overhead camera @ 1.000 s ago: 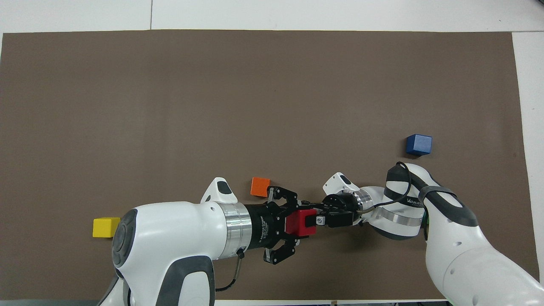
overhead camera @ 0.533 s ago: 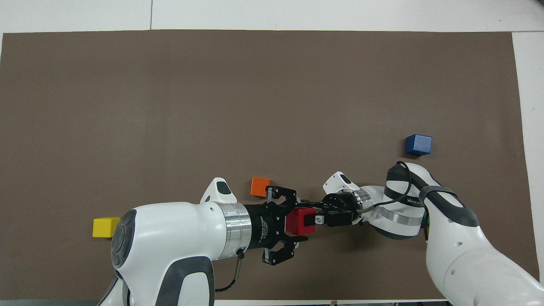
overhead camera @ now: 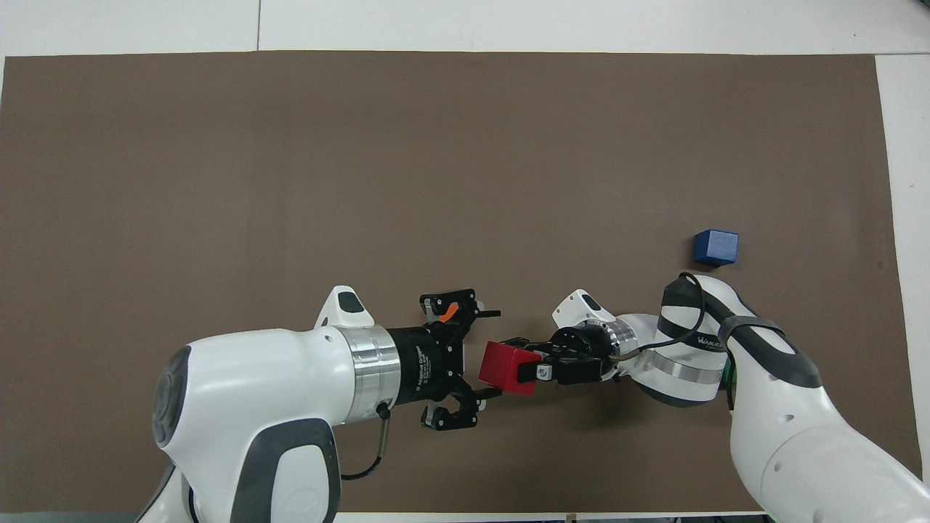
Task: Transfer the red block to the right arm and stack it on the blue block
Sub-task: 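Open the left gripper and withdraw it while the right gripper pulls away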
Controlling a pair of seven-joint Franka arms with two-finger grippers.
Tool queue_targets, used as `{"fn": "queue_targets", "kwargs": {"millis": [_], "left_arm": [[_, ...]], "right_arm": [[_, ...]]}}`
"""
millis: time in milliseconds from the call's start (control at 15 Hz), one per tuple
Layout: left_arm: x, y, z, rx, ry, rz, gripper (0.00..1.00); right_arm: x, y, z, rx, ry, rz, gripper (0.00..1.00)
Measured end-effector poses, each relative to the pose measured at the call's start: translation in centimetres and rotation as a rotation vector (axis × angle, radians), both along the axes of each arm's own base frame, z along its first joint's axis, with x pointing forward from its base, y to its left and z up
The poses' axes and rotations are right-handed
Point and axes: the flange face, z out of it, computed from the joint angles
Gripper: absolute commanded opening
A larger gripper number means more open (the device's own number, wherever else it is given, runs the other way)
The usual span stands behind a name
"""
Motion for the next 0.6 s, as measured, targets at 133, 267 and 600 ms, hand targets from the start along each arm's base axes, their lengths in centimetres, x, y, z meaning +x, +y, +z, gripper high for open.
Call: {"fn": "queue_targets", "kwargs": {"millis": [133, 267, 600], "left_arm": [[1.4, 2.2, -0.2, 0.043, 0.001, -0.008, 1.00], [2.7, 5.0, -0.7, 0.107, -0.006, -0.062, 1.00], [3.8, 10.3, -1.7, 0.253, -0.053, -0.256, 1.00]], "right_arm": [[0.2, 0.0, 0.2, -0.002, -0.006, -0.002, 0.00], [0.5, 0.0, 0.5, -0.015, -0.011, -0.005, 0.00], [1.8, -0.4, 2.7, -0.057, -0.007, 0.005, 0.00]]}}
